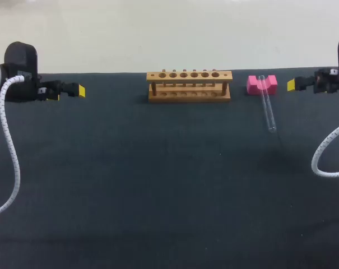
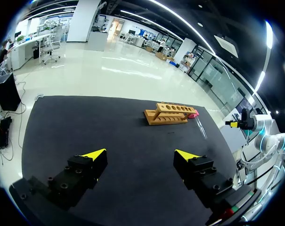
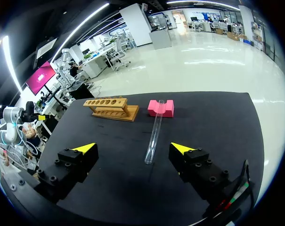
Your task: Grasp the test tube, adjust it, and insert it.
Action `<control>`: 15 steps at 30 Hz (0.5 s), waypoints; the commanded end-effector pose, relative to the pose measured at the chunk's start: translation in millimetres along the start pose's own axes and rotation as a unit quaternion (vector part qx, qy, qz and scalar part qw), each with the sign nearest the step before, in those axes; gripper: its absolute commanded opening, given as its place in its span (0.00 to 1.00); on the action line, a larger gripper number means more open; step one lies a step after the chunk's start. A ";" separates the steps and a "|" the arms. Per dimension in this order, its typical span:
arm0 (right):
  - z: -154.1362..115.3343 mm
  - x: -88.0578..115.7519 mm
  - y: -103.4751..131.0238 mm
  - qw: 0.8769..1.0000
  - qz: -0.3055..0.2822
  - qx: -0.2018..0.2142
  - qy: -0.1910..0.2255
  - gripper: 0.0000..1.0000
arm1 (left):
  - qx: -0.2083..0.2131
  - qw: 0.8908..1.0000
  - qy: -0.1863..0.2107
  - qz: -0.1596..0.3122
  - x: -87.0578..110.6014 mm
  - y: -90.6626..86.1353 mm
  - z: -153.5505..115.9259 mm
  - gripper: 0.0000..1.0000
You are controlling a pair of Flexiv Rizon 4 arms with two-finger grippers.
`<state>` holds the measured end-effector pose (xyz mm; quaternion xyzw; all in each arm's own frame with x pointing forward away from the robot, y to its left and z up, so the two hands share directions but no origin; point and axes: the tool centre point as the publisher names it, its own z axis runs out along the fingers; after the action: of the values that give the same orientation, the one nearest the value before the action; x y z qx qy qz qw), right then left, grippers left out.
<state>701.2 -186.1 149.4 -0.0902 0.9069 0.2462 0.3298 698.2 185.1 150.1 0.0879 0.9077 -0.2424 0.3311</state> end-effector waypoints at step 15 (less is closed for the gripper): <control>-0.2 0.1 0.3 1.000 0.000 0.000 0.000 1.00 | 0.011 0.999 0.011 0.032 -3.1 -1.8 4.1 1.00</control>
<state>701.2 -186.2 149.4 -0.0902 0.9069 0.2462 0.3298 696.9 183.1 149.7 0.1002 0.9070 -0.2388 0.3321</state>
